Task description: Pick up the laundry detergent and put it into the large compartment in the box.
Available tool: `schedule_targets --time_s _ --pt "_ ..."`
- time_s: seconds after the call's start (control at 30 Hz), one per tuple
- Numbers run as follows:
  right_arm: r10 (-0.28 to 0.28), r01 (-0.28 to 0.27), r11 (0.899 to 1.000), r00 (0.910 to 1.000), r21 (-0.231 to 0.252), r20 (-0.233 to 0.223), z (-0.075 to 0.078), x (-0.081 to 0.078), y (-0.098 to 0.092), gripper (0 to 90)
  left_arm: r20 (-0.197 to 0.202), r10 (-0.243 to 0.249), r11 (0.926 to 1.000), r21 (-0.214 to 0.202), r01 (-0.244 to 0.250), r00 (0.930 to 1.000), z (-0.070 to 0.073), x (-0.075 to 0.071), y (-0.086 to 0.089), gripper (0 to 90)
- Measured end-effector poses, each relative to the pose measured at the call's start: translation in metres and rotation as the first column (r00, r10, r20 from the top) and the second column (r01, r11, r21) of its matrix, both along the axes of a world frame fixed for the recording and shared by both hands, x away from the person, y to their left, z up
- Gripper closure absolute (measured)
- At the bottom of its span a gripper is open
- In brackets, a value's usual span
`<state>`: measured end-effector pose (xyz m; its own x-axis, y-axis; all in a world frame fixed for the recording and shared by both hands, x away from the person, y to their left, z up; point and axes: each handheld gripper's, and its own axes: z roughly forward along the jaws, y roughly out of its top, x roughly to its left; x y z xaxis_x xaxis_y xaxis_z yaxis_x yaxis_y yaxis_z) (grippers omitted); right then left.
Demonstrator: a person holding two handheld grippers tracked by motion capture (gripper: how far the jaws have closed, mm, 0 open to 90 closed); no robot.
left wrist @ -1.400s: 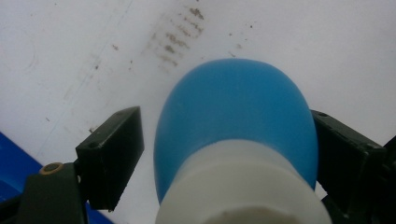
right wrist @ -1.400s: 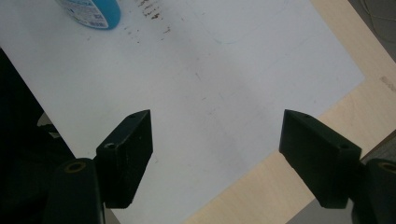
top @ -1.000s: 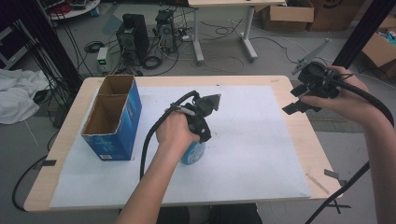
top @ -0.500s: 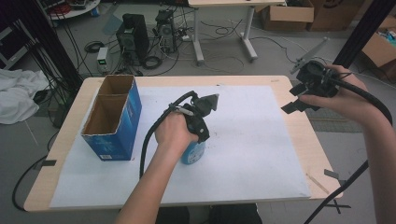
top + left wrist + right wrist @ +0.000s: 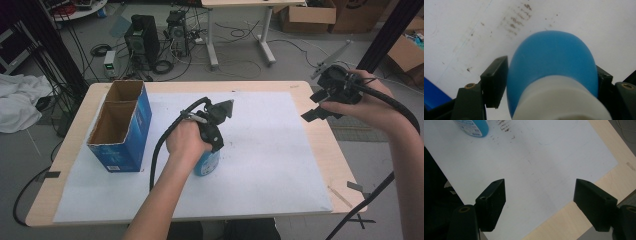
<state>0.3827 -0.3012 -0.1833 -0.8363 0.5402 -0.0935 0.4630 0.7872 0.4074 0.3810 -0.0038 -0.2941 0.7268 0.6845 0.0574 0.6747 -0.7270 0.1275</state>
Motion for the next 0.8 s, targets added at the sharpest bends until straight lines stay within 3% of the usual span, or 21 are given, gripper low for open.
schedule_targets --time_s 0.23,0.8 --pt "-0.001 0.001 1.0 1.0 0.002 -0.001 -0.001 0.0003 -0.0011 25.7 -0.011 -0.007 1.0 -0.007 0.007 0.9999 0.0006 -0.0001 -0.0004 37.1" --pt "0.0 0.0 1.0 1.0 0.0 -0.002 -0.0009 0.0013 0.0009 25.7 -0.035 -0.002 1.0 -0.001 0.002 0.9994 0.0019 0.0025 0.0002 37.8"
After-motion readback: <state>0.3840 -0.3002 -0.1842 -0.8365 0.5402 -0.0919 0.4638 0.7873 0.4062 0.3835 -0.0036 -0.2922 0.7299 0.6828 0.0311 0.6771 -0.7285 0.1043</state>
